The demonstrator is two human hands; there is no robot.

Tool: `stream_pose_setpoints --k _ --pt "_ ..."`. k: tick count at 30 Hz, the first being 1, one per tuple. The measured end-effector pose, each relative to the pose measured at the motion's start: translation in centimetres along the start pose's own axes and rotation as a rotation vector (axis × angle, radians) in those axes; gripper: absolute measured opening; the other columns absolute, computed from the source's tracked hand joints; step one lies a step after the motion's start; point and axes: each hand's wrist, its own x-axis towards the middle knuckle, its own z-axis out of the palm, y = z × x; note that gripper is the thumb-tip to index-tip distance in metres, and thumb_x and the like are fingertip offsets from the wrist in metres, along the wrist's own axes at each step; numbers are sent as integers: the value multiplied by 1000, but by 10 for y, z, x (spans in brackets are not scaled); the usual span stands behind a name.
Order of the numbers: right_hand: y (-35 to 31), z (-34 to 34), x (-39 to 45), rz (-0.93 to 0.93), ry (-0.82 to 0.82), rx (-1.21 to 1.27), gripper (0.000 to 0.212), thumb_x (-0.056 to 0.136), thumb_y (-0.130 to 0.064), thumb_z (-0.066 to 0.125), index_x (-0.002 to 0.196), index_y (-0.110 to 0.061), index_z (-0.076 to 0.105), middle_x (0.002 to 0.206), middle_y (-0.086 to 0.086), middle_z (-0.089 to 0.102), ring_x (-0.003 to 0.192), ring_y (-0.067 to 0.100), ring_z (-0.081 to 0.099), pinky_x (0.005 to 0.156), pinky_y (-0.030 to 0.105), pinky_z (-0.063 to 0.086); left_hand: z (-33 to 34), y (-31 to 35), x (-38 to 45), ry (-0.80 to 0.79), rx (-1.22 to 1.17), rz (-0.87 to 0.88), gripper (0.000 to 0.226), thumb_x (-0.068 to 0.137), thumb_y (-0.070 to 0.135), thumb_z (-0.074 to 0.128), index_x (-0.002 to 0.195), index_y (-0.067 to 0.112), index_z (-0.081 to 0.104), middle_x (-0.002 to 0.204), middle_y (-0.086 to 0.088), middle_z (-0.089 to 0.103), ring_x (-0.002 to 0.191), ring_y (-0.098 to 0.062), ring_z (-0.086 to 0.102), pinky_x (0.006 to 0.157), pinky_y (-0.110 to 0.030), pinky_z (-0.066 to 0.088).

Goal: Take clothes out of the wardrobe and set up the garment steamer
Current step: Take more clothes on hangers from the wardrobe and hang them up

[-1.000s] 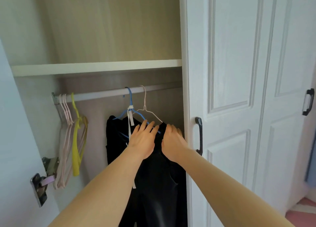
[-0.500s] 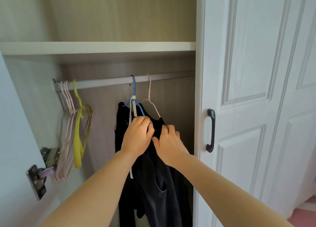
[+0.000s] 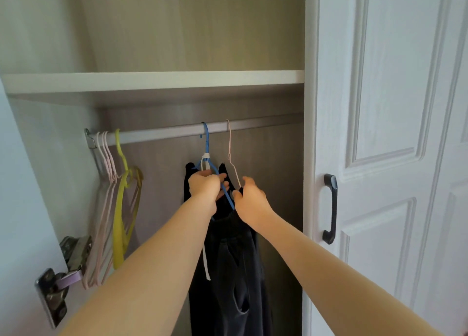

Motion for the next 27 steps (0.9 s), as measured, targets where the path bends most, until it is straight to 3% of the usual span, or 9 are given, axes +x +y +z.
stream_pose_setpoints --k 3,6,8,11,16,19,21,24,27 --pt "-11 -4 10 165 -36 288 46 100 -14 42 144 -7 31 135 12 50 123 25 49 95 30 41 0 5 1 -72 -98 -66 19 88 -4 61 106 2 59 91 -15 67 73 -22 61 62 -33 58" --pt "-16 4 27 273 -25 521 45 100 -13 44 144 -9 35 127 7 60 122 23 50 106 37 39 -9 10 18 -87 -118 -95 9 93 6 58 100 1 61 83 -10 64 64 -16 55 52 -26 54" --pt "-15 2 34 323 -28 631 40 100 -12 43 139 -11 43 109 1 70 111 20 56 104 44 42 -12 13 22 -123 -151 -138 10 94 9 56 98 1 60 79 -9 62 59 -14 51 45 -23 50" --pt "-16 2 41 380 -49 740 33 97 -8 47 128 -17 55 97 -3 70 106 20 58 92 38 44 -20 17 26 -176 -252 -206 10 95 8 54 92 -1 60 76 -8 60 56 -13 49 41 -19 47" --pt "-19 3 47 392 -90 797 33 96 -3 47 121 -21 59 86 -4 65 77 12 54 70 30 41 -24 24 31 -245 -232 -231 16 97 6 48 86 1 58 73 -5 55 47 -8 40 34 -16 35" --pt "-20 -4 51 387 -78 785 37 97 1 42 123 -18 59 83 -2 60 70 13 49 59 27 39 -23 25 35 -286 -168 -208 21 99 8 41 83 5 53 71 -2 47 34 -4 35 28 -15 23" --pt "-22 -7 54 367 -55 773 37 97 2 41 125 -15 58 86 0 60 74 14 51 62 29 42 -20 24 36 -281 -151 -201 22 100 8 38 82 7 50 70 0 43 29 -3 31 26 -15 19" --pt "-25 -13 55 334 -62 757 39 97 2 38 128 -11 58 102 7 63 97 22 58 85 36 49 -14 23 34 -279 -178 -200 24 100 11 38 78 8 47 67 0 39 26 -4 28 24 -16 17" --pt "-32 -24 52 279 -45 757 36 98 3 37 123 -7 60 92 6 59 92 21 54 80 31 45 -7 28 30 -310 -222 -199 23 100 13 40 78 8 47 67 0 41 26 -4 27 24 -16 18"
